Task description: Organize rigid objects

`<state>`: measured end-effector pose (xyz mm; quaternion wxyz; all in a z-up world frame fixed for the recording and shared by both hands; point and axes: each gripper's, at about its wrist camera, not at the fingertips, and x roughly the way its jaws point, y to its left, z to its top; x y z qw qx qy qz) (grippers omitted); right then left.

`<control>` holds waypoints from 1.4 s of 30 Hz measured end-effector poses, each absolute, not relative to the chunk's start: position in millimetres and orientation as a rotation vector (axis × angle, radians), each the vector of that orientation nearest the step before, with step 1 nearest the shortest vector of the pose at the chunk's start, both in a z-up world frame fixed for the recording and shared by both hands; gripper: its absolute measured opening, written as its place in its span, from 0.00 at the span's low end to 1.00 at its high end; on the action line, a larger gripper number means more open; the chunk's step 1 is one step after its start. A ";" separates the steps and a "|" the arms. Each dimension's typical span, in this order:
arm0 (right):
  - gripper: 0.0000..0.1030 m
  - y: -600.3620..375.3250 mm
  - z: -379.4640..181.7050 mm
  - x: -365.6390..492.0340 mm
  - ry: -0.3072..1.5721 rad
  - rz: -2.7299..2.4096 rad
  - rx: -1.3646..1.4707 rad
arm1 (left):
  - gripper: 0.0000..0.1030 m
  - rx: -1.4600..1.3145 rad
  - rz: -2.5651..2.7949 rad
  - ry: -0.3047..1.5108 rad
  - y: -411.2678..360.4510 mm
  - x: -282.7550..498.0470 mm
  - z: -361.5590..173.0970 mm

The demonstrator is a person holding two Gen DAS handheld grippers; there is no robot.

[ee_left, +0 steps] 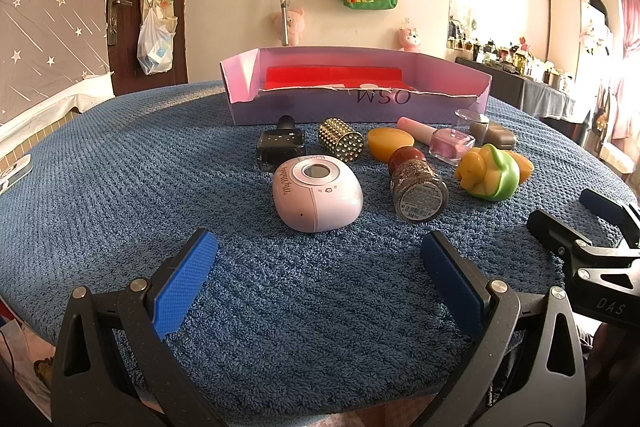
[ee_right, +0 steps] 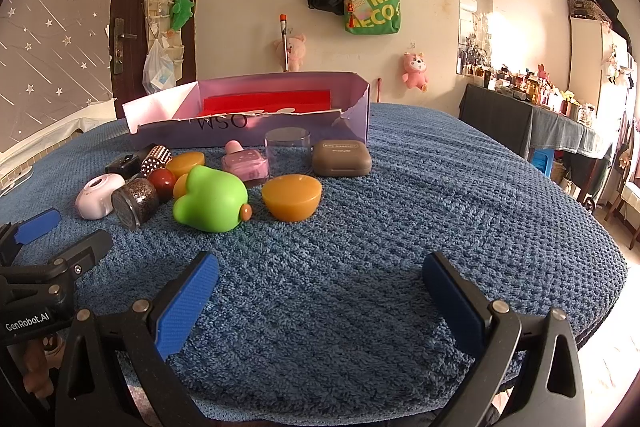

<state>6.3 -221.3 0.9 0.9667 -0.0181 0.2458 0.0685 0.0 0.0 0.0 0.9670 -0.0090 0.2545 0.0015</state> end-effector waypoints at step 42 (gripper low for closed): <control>1.00 -242.2 19.1 15.7 0.501 0.154 0.045 | 1.00 -0.062 -0.046 0.526 18.5 9.4 32.3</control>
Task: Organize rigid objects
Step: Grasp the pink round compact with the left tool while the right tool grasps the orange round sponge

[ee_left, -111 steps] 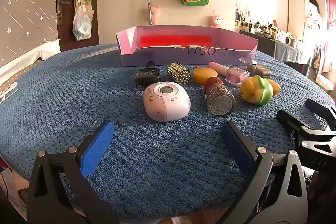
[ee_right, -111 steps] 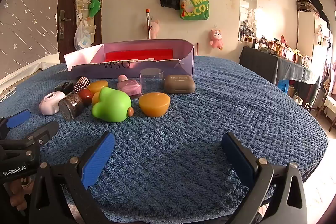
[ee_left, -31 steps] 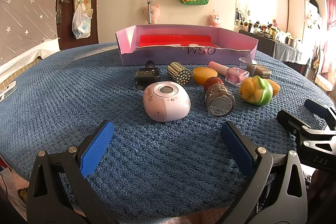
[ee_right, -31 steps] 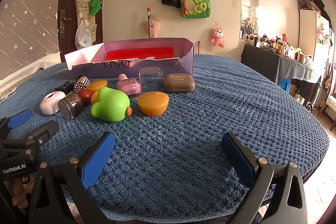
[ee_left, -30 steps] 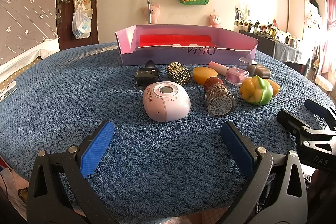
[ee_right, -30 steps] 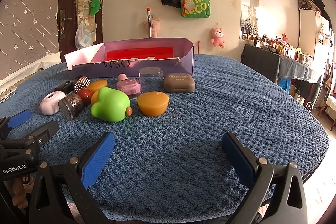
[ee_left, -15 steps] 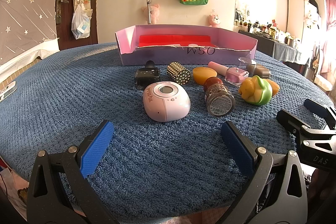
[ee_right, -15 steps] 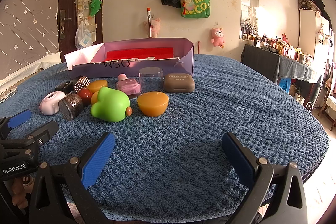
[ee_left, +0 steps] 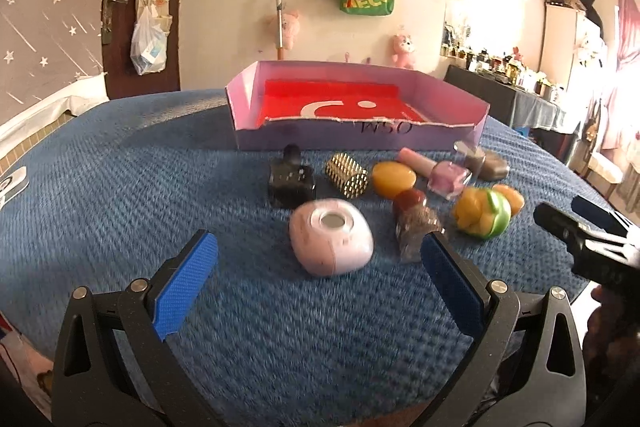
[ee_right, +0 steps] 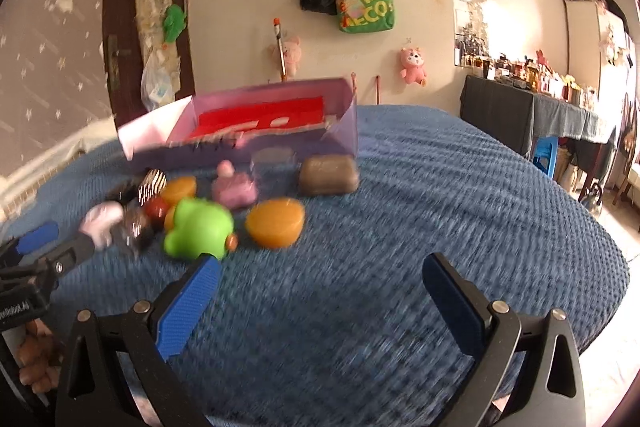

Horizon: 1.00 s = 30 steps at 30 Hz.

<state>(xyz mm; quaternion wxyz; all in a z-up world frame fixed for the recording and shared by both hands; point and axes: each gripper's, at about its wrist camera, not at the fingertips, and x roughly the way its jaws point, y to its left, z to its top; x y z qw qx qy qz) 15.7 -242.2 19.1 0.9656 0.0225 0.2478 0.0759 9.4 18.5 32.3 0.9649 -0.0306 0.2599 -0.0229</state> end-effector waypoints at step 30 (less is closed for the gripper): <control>0.77 -231.5 27.4 98.7 0.809 0.318 -0.017 | 0.53 -0.027 -0.159 0.838 25.3 78.9 25.8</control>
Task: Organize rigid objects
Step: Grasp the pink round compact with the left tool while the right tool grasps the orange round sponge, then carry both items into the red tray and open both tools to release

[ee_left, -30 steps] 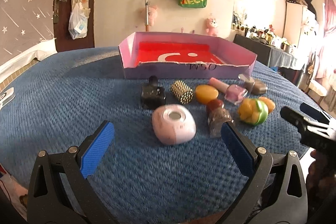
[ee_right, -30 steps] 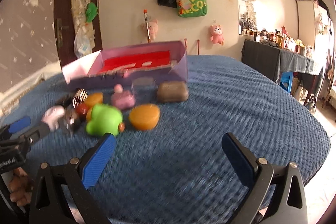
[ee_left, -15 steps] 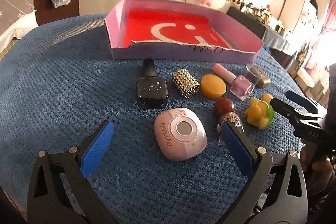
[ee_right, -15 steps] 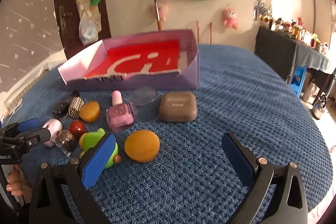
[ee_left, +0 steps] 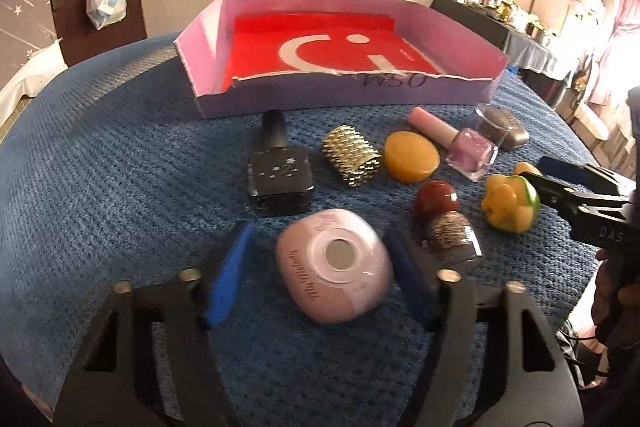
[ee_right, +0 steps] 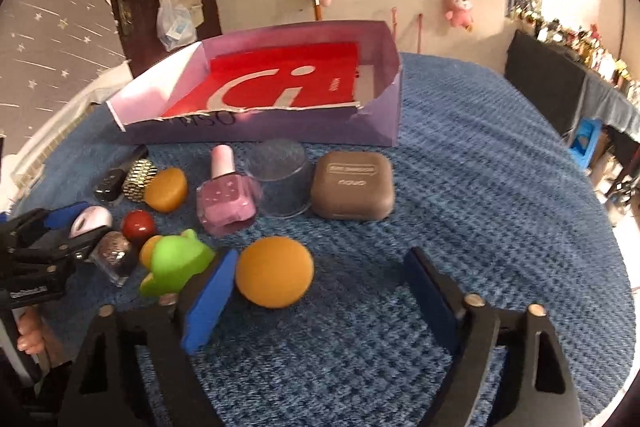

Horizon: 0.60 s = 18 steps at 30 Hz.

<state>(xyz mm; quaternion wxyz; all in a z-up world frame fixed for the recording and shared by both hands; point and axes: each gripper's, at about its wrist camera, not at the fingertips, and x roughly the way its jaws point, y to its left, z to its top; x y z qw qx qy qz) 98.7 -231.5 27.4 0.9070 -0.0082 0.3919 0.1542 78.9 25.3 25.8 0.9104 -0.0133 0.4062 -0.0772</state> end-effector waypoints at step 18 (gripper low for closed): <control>0.39 -225.4 51.3 95.1 0.766 0.440 0.036 | 0.50 -0.037 -0.197 0.777 26.9 79.0 64.0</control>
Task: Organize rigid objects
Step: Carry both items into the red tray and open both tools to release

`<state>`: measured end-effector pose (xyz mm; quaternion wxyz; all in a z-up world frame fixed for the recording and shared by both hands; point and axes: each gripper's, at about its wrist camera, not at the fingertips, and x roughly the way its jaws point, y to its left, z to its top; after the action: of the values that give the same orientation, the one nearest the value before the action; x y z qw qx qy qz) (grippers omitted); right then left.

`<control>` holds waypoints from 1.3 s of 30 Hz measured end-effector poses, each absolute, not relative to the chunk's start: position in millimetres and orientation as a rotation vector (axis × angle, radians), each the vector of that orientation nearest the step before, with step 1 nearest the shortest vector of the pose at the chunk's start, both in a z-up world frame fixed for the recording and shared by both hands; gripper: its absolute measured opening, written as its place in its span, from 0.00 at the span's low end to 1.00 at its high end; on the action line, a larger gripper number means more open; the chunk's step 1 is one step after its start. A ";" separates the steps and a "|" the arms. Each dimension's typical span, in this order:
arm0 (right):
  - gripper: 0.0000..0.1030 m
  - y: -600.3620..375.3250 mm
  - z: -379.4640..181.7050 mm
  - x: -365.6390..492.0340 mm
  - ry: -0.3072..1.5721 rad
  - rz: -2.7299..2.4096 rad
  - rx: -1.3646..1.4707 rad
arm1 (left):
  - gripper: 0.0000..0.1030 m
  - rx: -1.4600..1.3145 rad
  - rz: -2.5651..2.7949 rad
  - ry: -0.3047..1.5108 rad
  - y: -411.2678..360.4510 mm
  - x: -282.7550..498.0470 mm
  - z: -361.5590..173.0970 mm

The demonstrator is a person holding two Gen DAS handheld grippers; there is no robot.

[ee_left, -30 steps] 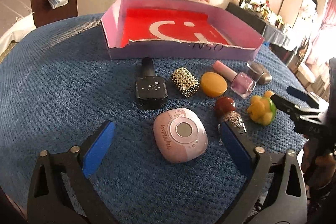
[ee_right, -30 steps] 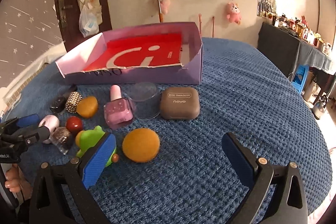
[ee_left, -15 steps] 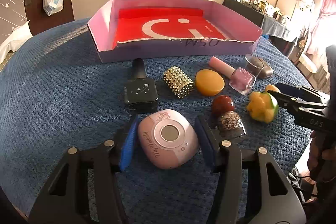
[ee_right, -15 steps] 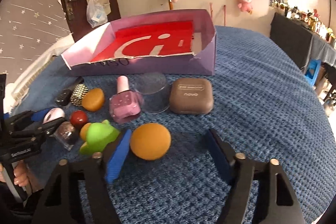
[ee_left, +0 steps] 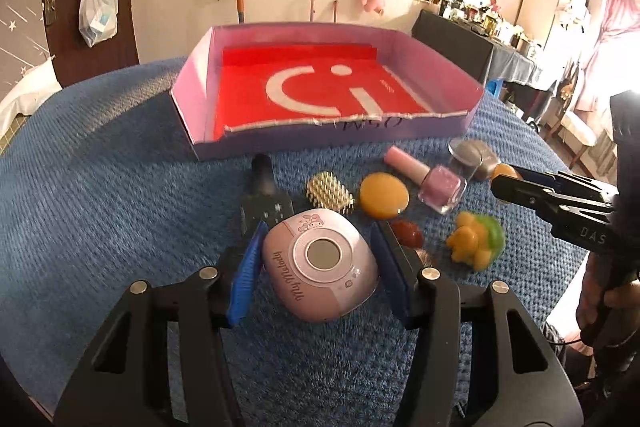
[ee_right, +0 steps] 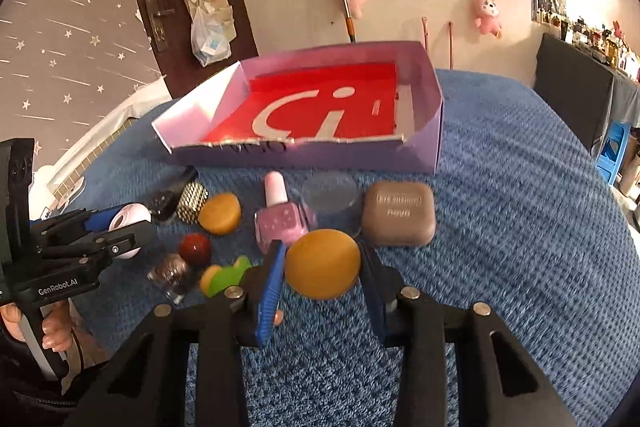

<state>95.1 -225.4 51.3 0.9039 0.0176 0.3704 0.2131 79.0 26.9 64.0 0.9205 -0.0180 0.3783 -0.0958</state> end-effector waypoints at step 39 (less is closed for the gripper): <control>0.39 -176.4 65.6 285.3 1.052 0.483 -0.368 | 0.50 0.135 -0.259 1.092 30.6 265.3 55.9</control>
<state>285.3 -176.4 65.6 0.8212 -0.1727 0.4944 0.2268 265.3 30.6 55.9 0.8445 0.0642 0.5174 -0.1229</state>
